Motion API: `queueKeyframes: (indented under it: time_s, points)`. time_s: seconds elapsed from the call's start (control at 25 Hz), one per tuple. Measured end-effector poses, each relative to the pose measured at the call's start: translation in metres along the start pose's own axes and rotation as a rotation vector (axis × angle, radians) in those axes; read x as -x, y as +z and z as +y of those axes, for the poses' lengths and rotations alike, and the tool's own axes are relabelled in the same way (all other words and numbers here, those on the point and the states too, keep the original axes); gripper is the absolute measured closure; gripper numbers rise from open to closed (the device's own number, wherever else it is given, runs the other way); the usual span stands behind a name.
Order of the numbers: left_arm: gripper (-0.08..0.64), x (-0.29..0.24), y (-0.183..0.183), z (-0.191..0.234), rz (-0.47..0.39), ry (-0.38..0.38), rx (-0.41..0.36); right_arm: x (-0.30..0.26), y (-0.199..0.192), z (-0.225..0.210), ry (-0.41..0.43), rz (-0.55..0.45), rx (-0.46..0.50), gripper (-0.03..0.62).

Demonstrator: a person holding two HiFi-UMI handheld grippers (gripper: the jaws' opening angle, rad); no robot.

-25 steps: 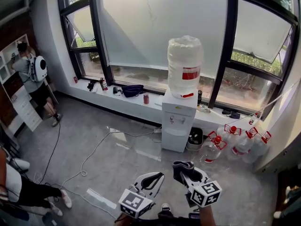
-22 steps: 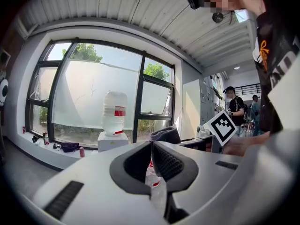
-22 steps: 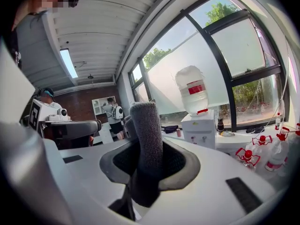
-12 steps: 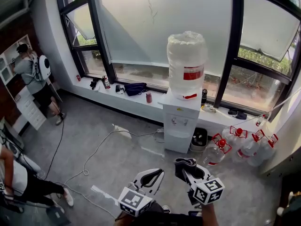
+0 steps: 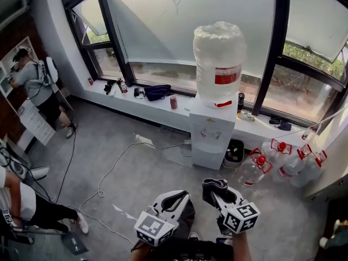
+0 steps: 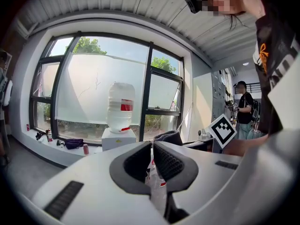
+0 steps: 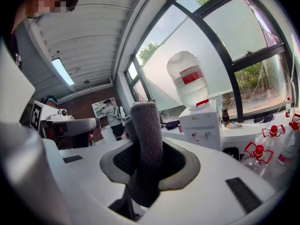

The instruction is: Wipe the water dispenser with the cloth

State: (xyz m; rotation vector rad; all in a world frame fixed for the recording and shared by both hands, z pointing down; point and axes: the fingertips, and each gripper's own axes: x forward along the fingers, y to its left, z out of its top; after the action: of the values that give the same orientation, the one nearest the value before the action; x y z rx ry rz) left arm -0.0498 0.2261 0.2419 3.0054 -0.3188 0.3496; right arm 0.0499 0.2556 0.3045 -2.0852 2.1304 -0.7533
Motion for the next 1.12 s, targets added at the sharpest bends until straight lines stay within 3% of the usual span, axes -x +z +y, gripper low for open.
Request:
queueKeyframes:
  time_s: [0.24,0.72,1.12]
  points:
    - [0.531,-0.043,0.001,0.040,0.006,-0.048,0.003,-0.043,0.007,-0.027,-0.034,0.021,-0.009,0.479]
    - [0.531,-0.133,0.030,0.177,-0.002,-0.094,-0.049,-0.200,0.068,-0.088,-0.086,0.074,0.030,0.479]
    - [0.531,-0.191,0.044,0.223,-0.027,-0.211,-0.030,-0.302,0.127,-0.142,-0.172,0.033,-0.003,0.479]
